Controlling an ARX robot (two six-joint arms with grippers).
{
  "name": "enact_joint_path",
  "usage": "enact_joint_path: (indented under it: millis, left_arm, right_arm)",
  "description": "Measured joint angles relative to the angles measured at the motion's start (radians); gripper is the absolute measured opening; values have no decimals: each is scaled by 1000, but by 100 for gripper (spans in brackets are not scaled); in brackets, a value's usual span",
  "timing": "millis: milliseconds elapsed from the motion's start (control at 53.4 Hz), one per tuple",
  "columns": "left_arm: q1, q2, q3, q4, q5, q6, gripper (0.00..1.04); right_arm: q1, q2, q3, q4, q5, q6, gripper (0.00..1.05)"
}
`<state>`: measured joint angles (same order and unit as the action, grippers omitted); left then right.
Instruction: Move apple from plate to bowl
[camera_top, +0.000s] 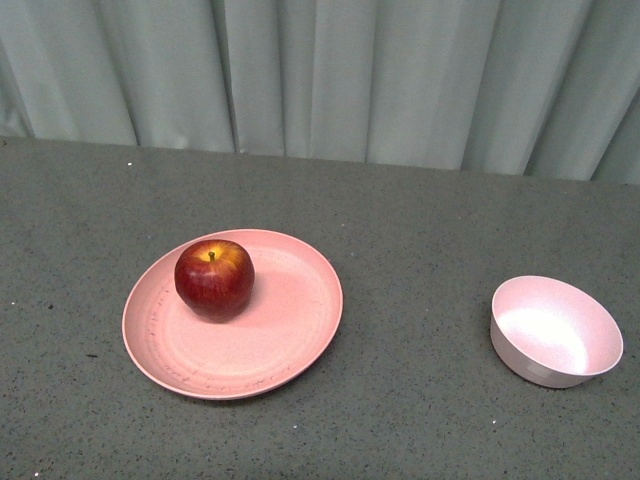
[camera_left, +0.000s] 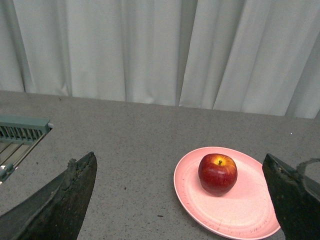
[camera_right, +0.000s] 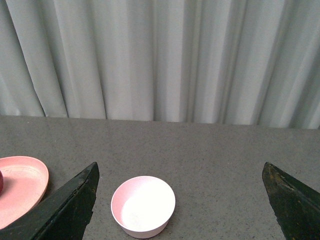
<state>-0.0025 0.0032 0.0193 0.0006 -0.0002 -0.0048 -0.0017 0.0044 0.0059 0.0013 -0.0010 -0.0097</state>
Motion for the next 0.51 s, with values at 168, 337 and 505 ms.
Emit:
enact_joint_path:
  millis: [168,337,505]
  left_arm:
    - [0,0,0,0,0,0,98]
    - [0,0,0,0,0,0,98]
    - [0,0,0,0,0,0,98]
  right_arm:
    - [0,0,0,0,0,0,95]
    - [0,0,0,0,0,0,95]
    - [0,0,0,0,0,0,95]
